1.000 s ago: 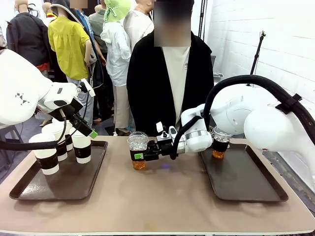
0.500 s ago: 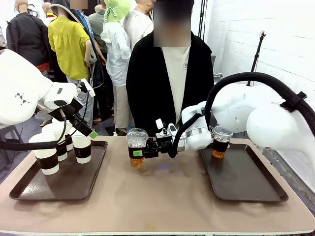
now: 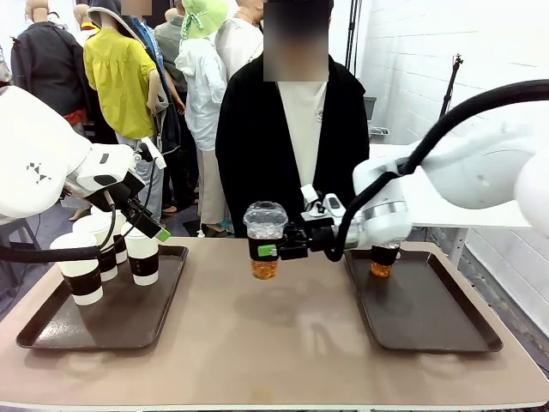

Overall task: Distribute the coffee onto the tray.
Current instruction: Pick up another iced Americano from the middle of the table and place it on the right Handle tray.

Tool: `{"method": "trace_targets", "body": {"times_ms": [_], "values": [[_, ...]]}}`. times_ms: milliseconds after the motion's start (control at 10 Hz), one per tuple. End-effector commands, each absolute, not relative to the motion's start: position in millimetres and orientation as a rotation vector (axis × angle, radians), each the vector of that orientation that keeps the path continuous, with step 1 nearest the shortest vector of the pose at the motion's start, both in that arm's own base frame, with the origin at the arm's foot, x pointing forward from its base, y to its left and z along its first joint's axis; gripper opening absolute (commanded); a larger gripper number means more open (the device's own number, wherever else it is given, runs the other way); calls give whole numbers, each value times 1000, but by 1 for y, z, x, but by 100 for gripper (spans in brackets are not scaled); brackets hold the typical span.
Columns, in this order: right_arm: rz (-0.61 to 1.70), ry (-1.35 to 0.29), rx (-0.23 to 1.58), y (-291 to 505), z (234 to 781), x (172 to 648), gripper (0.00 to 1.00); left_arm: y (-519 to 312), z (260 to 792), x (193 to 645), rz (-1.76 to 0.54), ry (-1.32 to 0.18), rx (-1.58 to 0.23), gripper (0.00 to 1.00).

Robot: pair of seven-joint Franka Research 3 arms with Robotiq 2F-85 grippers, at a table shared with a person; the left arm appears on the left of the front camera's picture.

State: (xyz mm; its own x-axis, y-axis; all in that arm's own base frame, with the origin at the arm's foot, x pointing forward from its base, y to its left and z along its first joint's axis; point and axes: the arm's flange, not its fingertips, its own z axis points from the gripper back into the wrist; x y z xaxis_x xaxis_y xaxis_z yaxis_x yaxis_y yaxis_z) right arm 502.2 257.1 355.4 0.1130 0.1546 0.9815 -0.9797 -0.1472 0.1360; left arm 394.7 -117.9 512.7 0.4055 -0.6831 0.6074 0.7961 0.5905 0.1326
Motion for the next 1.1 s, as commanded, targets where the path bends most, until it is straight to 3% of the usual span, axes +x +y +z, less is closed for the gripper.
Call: {"method": "trace_targets", "body": {"times_ms": [0, 600, 1000], "values": [[1269, -971, 1213, 220, 376, 460, 65, -116, 511, 395, -937, -670, -209, 100], [1180, -1013, 1157, 97, 365, 422, 65, -116, 511, 395, -937, -670, -209, 100], [1155, -992, 1132, 90, 360, 423, 65, -116, 511, 395, -937, -670, -209, 100]]}}
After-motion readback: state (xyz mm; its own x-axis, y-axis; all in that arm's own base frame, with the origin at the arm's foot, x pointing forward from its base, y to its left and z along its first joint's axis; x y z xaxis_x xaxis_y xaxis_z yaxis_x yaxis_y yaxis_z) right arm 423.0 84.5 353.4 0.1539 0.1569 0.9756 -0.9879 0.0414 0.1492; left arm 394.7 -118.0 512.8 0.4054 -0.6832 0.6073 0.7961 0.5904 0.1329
